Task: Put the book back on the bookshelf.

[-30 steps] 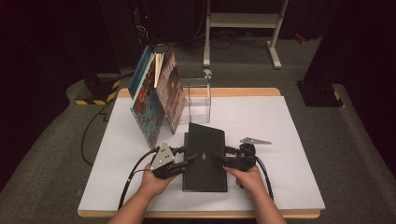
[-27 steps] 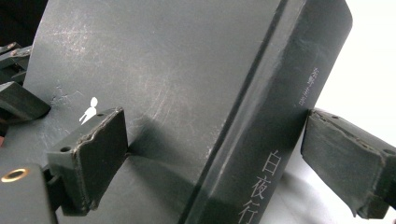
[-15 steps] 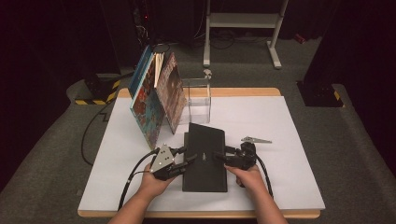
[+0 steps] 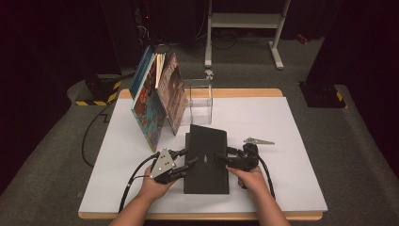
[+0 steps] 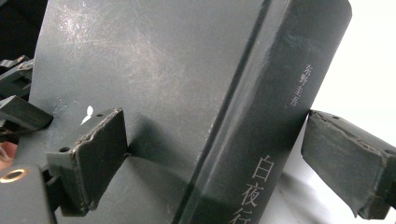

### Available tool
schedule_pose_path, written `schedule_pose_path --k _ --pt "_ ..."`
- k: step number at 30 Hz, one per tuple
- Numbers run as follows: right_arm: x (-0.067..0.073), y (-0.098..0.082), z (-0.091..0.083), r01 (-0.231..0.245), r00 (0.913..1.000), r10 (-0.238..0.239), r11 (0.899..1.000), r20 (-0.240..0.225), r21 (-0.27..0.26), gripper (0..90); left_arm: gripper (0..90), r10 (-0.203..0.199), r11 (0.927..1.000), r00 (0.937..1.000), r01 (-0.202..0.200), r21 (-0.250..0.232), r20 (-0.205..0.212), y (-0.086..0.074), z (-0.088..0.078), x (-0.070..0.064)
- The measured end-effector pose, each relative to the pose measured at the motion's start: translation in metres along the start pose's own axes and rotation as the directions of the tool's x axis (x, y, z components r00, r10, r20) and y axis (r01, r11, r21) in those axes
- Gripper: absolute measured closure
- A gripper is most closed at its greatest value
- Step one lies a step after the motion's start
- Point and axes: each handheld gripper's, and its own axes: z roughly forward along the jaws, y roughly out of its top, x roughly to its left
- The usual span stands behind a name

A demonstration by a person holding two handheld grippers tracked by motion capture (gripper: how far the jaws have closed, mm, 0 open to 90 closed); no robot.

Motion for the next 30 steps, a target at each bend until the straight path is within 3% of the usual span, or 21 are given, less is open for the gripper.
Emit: schedule_pose_path --k 17,30 --pt "0.0007 0.0005 -0.0015 0.012 0.9998 -0.012 1.0 -0.015 -0.015 6.6 57.8 0.023 0.9994 0.9996 -0.023 -0.025 0.013 -0.0012 -0.0026 -0.0025" --pt "-0.0041 0.0012 0.0011 -0.014 0.9981 0.011 0.999 -0.06 -0.042 6.8 57.8 0.033 0.9988 0.9992 -0.032 -0.037 0.022 -0.0015 -0.0037 -0.0038"
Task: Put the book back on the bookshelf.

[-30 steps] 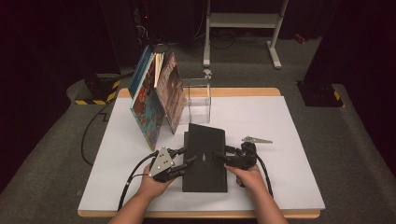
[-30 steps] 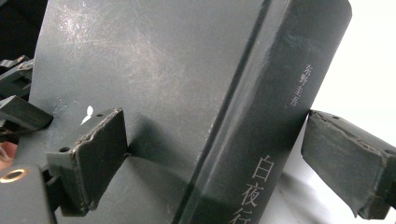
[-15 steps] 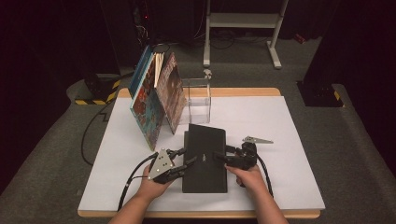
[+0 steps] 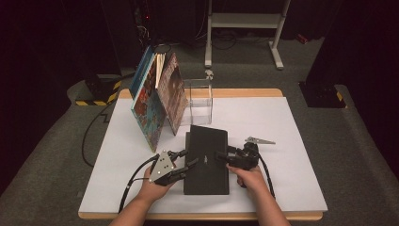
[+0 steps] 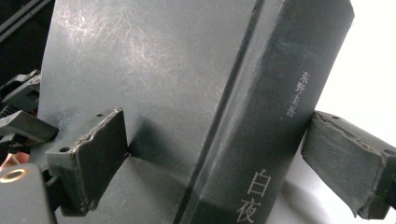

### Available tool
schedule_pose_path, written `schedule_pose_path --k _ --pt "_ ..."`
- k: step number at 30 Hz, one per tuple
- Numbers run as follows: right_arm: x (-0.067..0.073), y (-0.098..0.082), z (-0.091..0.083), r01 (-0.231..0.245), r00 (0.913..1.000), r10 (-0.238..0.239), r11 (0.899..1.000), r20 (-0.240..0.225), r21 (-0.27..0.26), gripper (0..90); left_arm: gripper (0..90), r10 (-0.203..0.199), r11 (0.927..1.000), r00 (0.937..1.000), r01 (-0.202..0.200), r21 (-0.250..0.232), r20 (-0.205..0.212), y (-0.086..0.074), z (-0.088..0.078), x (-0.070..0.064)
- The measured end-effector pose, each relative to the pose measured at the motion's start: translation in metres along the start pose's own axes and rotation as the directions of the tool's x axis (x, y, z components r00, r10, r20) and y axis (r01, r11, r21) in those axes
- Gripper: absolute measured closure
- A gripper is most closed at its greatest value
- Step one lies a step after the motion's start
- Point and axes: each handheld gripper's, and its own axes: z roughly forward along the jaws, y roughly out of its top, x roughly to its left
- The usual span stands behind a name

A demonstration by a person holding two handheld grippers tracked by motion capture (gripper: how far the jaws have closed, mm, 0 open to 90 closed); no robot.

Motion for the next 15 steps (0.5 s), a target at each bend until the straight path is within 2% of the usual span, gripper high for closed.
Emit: schedule_pose_path --k 7,10,12,15 --pt "0.001 0.0 0.0 -0.005 1.0 0.005 1.0 -0.006 0.0 7.9 57.8 -0.01 0.9999 0.9999 0.01 -0.007 0.008 -0.001 -0.001 0.001" --pt "0.002 0.001 -0.002 -0.007 1.0 0.007 1.0 -0.006 -0.001 9.8 57.8 -0.03 0.9995 0.9995 0.03 0.0 0.01 -0.001 0.001 0.004" --pt "0.004 0.001 -0.003 -0.004 1.0 0.004 1.0 0.008 0.0 10.7 57.8 -0.06 0.9976 0.9982 0.06 0.033 -0.007 0.0 0.003 0.007" --pt "0.007 0.001 -0.004 0.023 0.9989 -0.023 1.0 0.041 -0.003 12.4 58.3 -0.128 0.9885 0.9915 0.129 0.079 -0.021 0.001 0.004 0.012"
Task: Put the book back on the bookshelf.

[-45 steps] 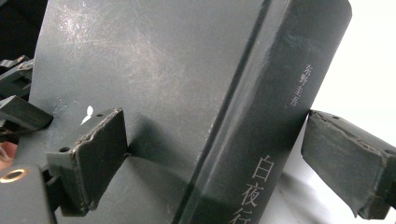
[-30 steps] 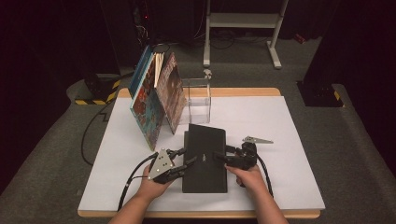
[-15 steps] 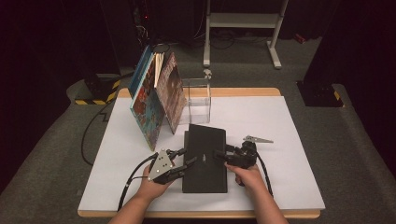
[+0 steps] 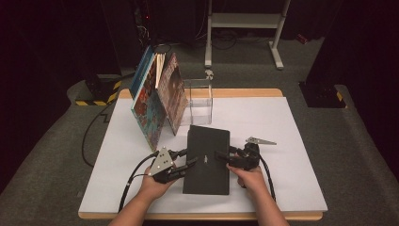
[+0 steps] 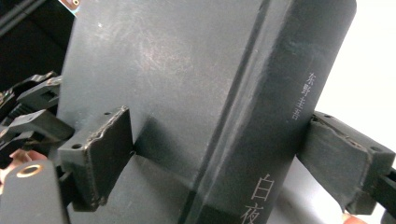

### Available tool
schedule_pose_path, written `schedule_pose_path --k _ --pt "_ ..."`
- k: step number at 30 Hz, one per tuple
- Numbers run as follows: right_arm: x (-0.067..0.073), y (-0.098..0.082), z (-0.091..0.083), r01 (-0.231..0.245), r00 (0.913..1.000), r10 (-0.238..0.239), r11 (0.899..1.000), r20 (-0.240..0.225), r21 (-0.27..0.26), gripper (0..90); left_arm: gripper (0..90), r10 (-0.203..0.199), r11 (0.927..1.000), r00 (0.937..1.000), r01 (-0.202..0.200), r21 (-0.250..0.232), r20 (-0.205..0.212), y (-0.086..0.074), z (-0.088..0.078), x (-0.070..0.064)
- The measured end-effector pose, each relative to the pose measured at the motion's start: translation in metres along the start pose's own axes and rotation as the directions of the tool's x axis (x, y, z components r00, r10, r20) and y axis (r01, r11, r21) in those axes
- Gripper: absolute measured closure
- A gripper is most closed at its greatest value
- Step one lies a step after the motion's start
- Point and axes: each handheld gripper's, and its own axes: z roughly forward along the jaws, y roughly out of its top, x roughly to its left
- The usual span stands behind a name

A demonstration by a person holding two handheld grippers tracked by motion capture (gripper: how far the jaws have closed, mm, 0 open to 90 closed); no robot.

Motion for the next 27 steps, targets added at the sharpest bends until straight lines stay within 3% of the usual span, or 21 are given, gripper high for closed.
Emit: schedule_pose_path --k 4,9,13,16,18,21,26,27 --pt "0.007 0.0 -0.003 0.036 0.9991 -0.036 0.999 0.023 -0.009 15.1 59.2 -0.072 0.9968 0.9972 0.072 0.034 -0.019 0.002 0.0 0.001" --pt "0.015 0.001 -0.006 0.075 0.9952 -0.074 0.997 0.064 -0.014 18.0 59.8 -0.182 0.9797 0.9813 0.186 0.074 -0.063 0.004 0.003 0.006" --pt "0.02 0.0 -0.006 0.092 0.9915 -0.09 0.995 0.094 -0.024 19.6 60.6 -0.265 0.9596 0.9609 0.271 0.076 -0.081 0.004 0.005 0.01" --pt "0.023 -0.001 -0.007 0.095 0.9907 -0.092 0.995 0.101 -0.035 19.9 64.4 -0.344 0.9351 0.9359 0.349 0.062 -0.073 0.006 0.004 0.013" --pt "0.025 -0.001 -0.008 0.101 0.9894 -0.096 0.994 0.109 -0.039 20.1 64.7 -0.341 0.936 0.9366 0.346 0.064 -0.081 0.006 0.004 0.012" --pt "0.026 -0.002 -0.01 0.104 0.9891 -0.098 0.994 0.109 -0.046 20.6 64.7 -0.35 0.9322 0.9323 0.356 0.065 -0.092 0.007 0.005 0.01" --pt "0.027 -0.003 -0.012 0.113 0.988 -0.106 0.992 0.112 -0.056 21.4 64.6 -0.345 0.9339 0.9328 0.352 0.062 -0.105 0.008 0.005 0.007" --pt "0.028 -0.003 -0.012 0.115 0.9878 -0.108 0.992 0.112 -0.056 21.6 64.6 -0.336 0.937 0.9363 0.343 0.065 -0.103 0.008 0.004 0.007"
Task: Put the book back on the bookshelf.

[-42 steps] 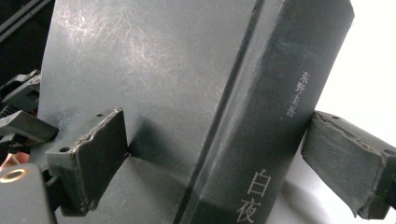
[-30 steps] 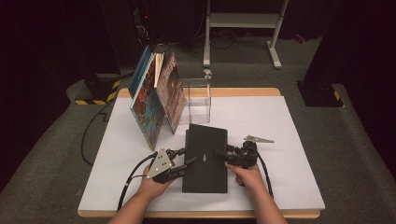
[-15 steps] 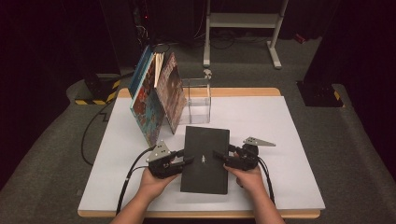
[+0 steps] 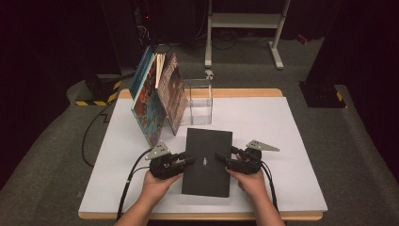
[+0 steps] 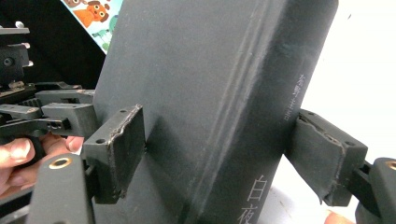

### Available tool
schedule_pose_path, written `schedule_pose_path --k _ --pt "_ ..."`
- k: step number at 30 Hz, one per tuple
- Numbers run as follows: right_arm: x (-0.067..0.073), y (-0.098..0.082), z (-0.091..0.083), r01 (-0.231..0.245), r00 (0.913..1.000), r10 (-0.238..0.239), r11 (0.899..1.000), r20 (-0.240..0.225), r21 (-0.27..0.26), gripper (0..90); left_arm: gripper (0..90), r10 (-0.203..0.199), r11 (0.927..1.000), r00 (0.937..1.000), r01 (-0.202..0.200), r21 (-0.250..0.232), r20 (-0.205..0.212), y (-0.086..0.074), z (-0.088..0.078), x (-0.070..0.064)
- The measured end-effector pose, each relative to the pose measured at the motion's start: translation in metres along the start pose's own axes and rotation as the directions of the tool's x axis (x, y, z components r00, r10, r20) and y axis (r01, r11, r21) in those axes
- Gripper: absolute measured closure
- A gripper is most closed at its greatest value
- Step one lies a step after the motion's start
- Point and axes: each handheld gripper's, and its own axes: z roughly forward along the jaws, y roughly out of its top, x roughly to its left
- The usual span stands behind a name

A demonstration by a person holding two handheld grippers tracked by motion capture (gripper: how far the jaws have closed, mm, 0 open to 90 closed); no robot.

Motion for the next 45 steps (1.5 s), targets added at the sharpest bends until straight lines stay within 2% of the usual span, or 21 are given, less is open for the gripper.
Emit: schedule_pose_path --k 7,11,26,28,33,37,39,45 --pt "0.003 0.002 -0.004 -0.003 1.0 0.003 1.0 -0.003 -0.007 24.5 65.0 0.026 0.9997 0.9997 -0.026 -0.003 0.001 -0.001 -0.001 -0.004" --pt "0.004 0.004 -0.005 -0.008 1.0 0.008 1.0 -0.002 -0.014 25.6 65.2 0.026 0.9993 0.9996 -0.026 -0.025 0.008 -0.001 -0.001 -0.006" --pt "0.011 0.013 -0.01 0.027 0.9996 -0.026 0.998 0.015 -0.06 29.1 66.7 0.062 0.9961 0.9979 -0.061 -0.064 0.015 0.002 0.0 -0.012" --pt "0.011 0.014 -0.011 0.026 0.9996 -0.025 0.998 0.012 -0.065 29.9 66.8 0.081 0.9948 0.9966 -0.079 -0.064 0.016 0.003 0.0 -0.012" --pt "0.013 0.018 -0.013 0.039 0.9992 -0.037 0.996 0.016 -0.08 31.1 67.6 0.073 0.9942 0.9971 -0.071 -0.08 0.021 0.004 0.0 -0.013" --pt "0.015 0.02 -0.014 0.047 0.9988 -0.046 0.995 0.017 -0.091 31.8 68.0 0.087 0.9928 0.9959 -0.085 -0.084 0.021 0.005 0.0 -0.014" --pt "0.015 0.021 -0.014 0.051 0.9986 -0.049 0.994 0.019 -0.098 32.2 68.6 0.08 0.9927 0.9965 -0.078 -0.093 0.023 0.006 0.001 -0.014" --pt "0.017 0.025 -0.016 0.068 0.9974 -0.065 0.991 0.029 -0.114 33.1 69.2 0.091 0.9912 0.9957 -0.088 -0.098 0.019 0.008 0.002 -0.016"
